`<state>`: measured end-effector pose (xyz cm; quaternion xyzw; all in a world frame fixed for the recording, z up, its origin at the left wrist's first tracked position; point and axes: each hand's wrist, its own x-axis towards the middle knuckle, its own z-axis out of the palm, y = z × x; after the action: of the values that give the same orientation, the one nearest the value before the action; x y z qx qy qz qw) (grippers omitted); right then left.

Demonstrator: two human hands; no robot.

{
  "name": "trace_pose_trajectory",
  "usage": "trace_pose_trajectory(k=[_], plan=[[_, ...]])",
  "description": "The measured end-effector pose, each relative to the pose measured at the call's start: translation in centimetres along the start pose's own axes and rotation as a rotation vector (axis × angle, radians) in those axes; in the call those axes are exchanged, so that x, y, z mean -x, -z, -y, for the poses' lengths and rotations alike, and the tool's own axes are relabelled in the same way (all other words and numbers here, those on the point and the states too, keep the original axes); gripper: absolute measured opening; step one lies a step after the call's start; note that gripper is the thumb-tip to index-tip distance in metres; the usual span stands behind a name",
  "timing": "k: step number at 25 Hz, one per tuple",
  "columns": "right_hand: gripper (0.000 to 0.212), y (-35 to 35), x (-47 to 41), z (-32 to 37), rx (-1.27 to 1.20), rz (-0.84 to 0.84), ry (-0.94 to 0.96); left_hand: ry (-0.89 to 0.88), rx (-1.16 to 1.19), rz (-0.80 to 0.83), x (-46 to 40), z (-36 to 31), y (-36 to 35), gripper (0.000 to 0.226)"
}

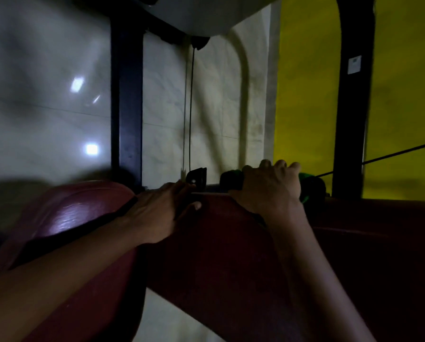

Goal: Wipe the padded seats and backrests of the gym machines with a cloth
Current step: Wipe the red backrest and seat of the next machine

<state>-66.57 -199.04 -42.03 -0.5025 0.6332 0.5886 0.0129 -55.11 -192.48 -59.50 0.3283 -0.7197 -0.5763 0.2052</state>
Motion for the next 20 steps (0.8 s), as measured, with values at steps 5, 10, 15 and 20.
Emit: trace_pose_trajectory(k=[5,10,15,20], plan=[[0.064,-1.2,-2.6,5.5,-0.044,0.134,0.179,0.020,-0.207,-0.008,1.5,1.3,1.2,0.072],[0.053,-1.3,-2.8,2.9,-0.125,0.091,0.208,-0.064,-0.521,-0.037,2.4,3.2,2.2,0.049],[0.059,-2.1,-4.7,7.4,-0.093,0.128,0.355,-0.101,-0.559,-0.080,2.9,3.8,2.9,0.030],[0.056,-2.2,-5.2,9.4,-0.112,0.057,0.414,-0.141,-0.607,-0.025,3.8,4.9,4.2,0.013]])
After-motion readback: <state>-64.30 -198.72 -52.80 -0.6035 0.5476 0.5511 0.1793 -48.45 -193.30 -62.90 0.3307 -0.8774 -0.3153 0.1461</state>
